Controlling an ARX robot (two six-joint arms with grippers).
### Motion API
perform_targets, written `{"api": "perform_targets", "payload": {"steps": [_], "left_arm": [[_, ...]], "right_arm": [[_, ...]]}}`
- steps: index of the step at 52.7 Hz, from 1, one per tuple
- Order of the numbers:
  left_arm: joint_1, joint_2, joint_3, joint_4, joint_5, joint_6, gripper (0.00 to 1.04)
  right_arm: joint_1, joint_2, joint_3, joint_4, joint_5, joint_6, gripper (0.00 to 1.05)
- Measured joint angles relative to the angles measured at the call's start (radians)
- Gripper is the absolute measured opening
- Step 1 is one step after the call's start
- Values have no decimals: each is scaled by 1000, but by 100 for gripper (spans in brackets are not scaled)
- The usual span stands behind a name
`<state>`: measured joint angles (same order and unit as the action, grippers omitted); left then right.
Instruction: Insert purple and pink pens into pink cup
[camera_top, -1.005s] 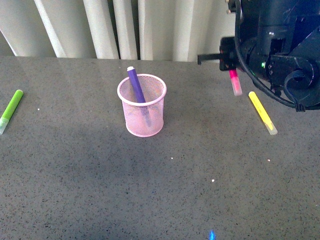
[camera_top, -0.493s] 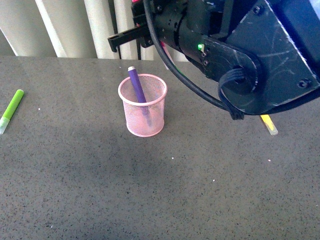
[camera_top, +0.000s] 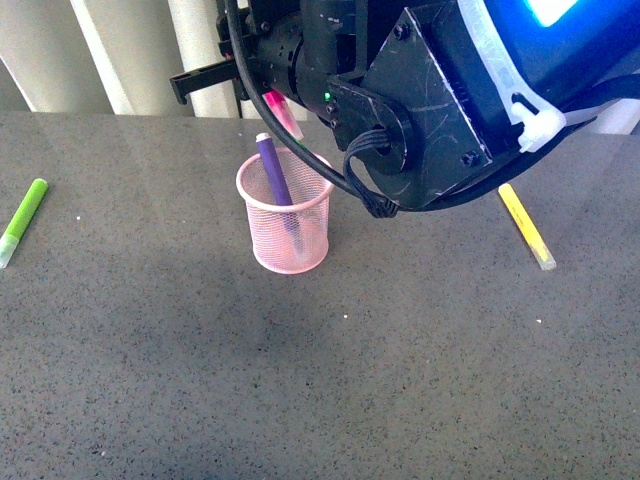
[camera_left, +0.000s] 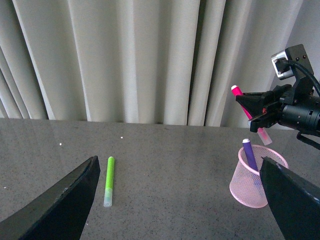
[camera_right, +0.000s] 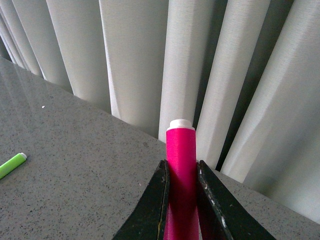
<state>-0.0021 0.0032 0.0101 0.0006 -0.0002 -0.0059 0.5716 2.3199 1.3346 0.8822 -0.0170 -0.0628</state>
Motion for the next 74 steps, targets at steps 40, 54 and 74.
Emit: {"api": "perform_targets", "payload": {"steps": [40,54,74], "left_arm": [[0,0,0,0,0,0,98],[0,0,0,0,0,0,98],[0,0,0,0,0,0,98]], "right_arm": [[12,47,-16,12,7,19,11],[22,46,-52,4,19,37,61],[2,-145,-183,-36,71,114,97]]}}
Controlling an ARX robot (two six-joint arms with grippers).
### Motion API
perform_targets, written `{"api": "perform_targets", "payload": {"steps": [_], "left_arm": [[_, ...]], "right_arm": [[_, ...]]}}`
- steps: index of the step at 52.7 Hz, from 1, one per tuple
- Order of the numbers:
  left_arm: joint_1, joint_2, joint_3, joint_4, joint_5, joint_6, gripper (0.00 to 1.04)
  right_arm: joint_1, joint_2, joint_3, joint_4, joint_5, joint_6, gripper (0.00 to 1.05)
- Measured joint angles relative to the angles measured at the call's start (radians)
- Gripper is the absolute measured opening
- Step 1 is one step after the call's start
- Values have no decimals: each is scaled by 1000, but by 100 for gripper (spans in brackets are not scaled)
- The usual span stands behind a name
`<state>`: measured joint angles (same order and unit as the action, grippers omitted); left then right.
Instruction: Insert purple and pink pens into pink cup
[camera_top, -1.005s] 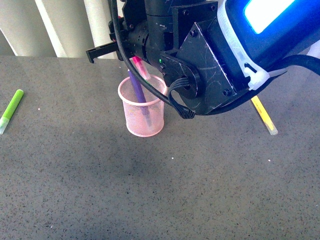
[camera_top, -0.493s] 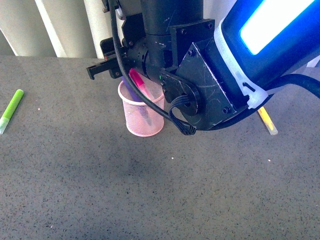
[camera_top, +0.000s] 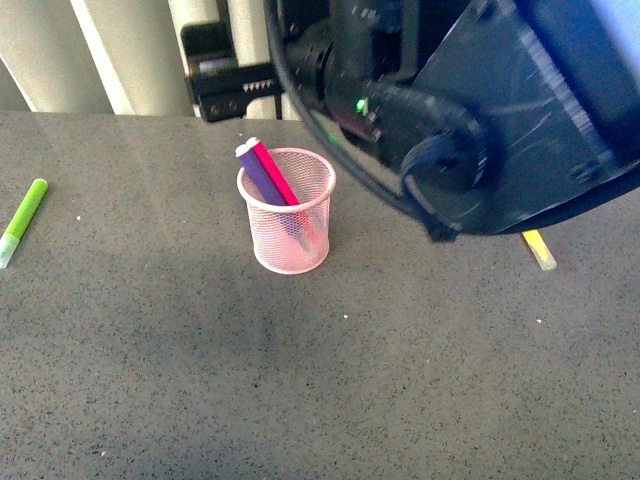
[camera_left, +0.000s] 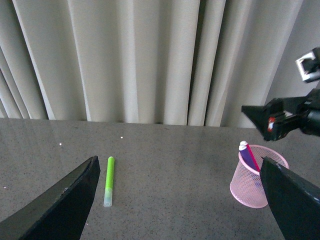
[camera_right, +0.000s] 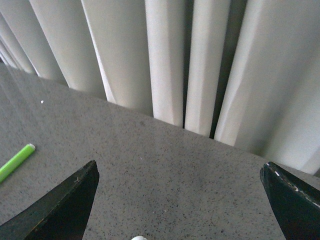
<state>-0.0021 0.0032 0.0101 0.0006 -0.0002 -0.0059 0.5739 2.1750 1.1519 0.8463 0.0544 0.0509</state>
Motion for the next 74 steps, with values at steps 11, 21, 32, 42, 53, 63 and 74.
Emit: {"api": "perform_targets", "payload": {"steps": [11,21,32,42,53,63,74], "left_arm": [[0,0,0,0,0,0,98],[0,0,0,0,0,0,98],[0,0,0,0,0,0,98],[0,0,0,0,-2,0,98],[0,0,0,0,-2,0,98],[0,0,0,0,-2,0,98],[0,0,0,0,-2,0,98]], "right_arm": [[-79,-324,-223,-159,85,111,98],[-130,-512,-364,-192,122,130,98],[-131,-510,-477,74,322,27,81],[-255,-707,-741,205,259,-44,42],[-335,-865,-893,192,171,-48,6],[-388,-952,-983,210,122,-51,3],[-447,-1106,-1075,126,66,-51,3]]}}
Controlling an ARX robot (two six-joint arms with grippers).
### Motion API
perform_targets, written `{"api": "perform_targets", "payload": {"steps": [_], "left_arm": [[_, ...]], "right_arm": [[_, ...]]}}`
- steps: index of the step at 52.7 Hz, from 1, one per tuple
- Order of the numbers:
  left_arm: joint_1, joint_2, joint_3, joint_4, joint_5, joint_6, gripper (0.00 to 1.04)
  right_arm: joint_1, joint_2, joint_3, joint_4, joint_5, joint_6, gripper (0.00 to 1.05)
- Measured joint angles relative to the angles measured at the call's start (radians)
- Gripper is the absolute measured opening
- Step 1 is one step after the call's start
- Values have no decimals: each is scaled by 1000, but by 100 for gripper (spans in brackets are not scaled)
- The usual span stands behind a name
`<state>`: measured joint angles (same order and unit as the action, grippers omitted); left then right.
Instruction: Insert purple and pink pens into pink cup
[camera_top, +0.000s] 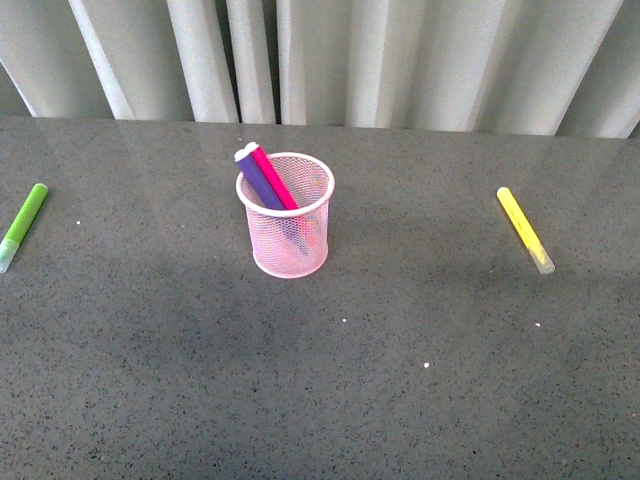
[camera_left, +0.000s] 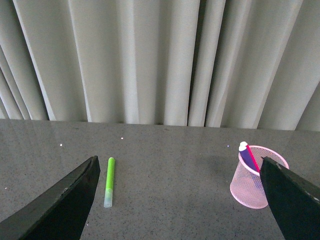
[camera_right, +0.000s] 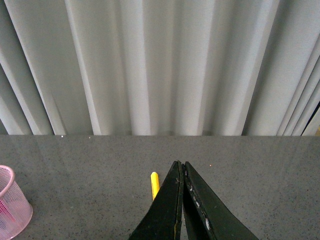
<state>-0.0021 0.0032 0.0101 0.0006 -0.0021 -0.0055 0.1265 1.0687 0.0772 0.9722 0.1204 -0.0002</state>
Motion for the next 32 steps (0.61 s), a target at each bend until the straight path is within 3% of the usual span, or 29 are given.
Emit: {"api": "perform_targets", "payload": {"steps": [10,16,32], "left_arm": [[0,0,0,0,0,0,98],[0,0,0,0,0,0,98],[0,0,0,0,0,0,98]], "right_arm": [[-34,-143,-34,-108,-31,0,3],[-99,-231,-50,-178,-115,0,3],[-124,-436,-59,-356,-119,0,3]]}}
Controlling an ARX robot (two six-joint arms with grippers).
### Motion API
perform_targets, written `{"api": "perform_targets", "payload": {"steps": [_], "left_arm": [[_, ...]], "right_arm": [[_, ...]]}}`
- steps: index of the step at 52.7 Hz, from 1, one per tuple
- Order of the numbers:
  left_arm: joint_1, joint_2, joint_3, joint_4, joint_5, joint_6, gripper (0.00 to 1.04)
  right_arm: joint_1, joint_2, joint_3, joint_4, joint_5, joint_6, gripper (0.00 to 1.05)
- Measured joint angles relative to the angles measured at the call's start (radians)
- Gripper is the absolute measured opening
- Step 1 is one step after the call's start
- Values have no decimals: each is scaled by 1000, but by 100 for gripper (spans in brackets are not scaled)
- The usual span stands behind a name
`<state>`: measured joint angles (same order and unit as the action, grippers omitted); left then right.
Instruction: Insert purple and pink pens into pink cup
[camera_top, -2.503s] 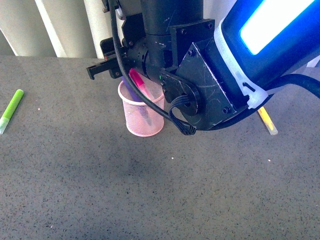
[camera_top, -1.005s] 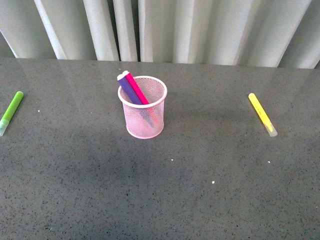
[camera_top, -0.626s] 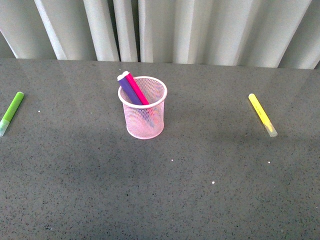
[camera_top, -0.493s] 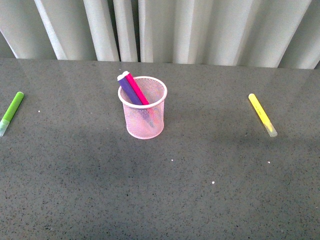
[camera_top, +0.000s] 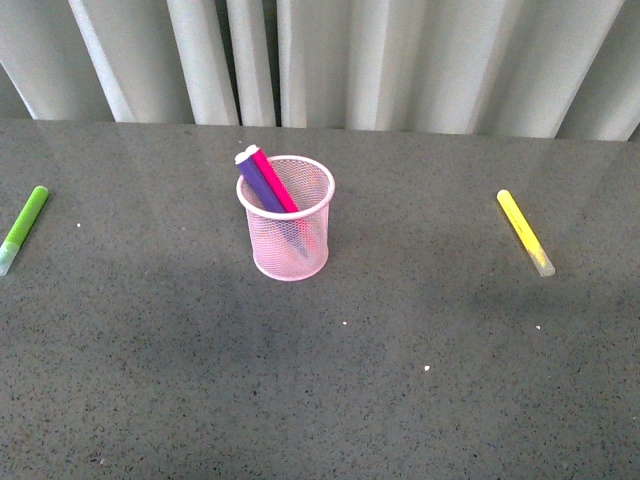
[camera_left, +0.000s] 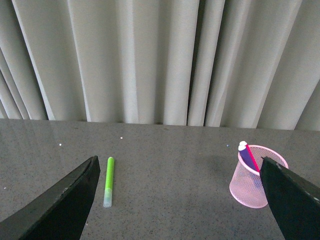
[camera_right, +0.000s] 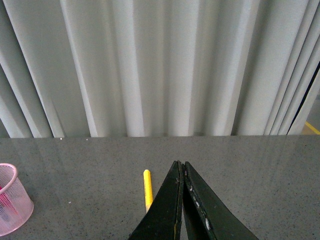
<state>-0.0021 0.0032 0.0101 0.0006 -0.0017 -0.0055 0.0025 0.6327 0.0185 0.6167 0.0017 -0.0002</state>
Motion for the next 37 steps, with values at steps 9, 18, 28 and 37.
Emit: {"api": "perform_targets", "payload": {"steps": [9,18,28,37], "left_arm": [[0,0,0,0,0,0,98],[0,0,0,0,0,0,98],[0,0,0,0,0,0,98],[0,0,0,0,0,0,98]], "right_arm": [[0,-101,-1,-92,0,0,3],[0,-197,-1,-183,0,0,3],[0,-277,-1,-259,0,0,3],[0,-358,-1,-338,0,0,3]]}}
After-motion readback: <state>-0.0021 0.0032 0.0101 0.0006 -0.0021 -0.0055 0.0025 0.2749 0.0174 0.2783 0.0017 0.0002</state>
